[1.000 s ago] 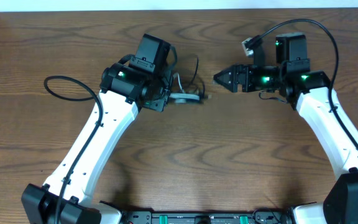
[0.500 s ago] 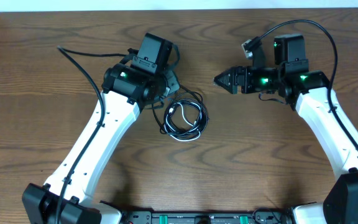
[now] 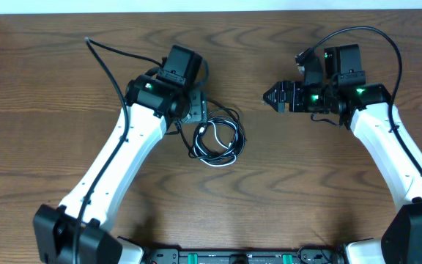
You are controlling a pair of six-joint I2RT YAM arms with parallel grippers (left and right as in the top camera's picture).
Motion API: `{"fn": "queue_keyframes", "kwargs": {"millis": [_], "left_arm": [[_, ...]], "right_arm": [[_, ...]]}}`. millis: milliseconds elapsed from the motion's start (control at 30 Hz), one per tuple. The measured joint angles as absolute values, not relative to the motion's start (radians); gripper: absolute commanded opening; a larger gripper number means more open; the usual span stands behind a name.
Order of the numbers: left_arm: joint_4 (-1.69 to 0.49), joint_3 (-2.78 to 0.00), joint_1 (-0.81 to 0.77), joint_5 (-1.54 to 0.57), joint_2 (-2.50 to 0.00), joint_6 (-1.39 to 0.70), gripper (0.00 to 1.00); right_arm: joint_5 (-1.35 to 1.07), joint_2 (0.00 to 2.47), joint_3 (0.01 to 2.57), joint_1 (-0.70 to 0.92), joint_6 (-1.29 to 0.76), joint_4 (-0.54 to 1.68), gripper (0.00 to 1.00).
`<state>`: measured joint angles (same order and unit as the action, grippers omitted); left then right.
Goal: Untangle cables
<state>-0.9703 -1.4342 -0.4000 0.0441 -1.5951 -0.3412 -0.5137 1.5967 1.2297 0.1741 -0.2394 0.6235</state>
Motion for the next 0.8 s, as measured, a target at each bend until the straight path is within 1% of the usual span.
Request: {"fn": "queue_keyframes", "kwargs": {"millis": [167,233,367,600,700,800], "left_arm": [[-0.832,-1.291,-0.315,-0.075,-1.616,-0.239,0.73],[-0.771,-1.235,-0.281,-0.129,-1.618,-0.204,0.68],[-0.680,-1.154,-0.244,-0.221,-1.625,-0.144,0.54],[-0.574,-1.049,-0.243,-0.309,-1.668,-0.103,0.52],[-0.540,-1.037,-0.243,-0.340,-1.707,-0.099,0.46],[-0.511,-1.037,-0.243,-0.353,-1.734,-0.097,0.42]], "right_arm": [[-0.492,1.597,1.230,0.174,-0.234,0.644,0.92],[-0.485,1.597,1.230,0.174,-0.233,0.646,0.92],[-0.476,1.597,1.230,0.174,-0.229,0.647,0.92],[-0.473,1.597,1.230,0.174,-0.229,0.647,0.92],[-0.473,1.597,1.230,0.174,-0.229,0.647,0.92],[-0.473,1.597,1.230,0.174,-0.229,0.649,0.92]]}}
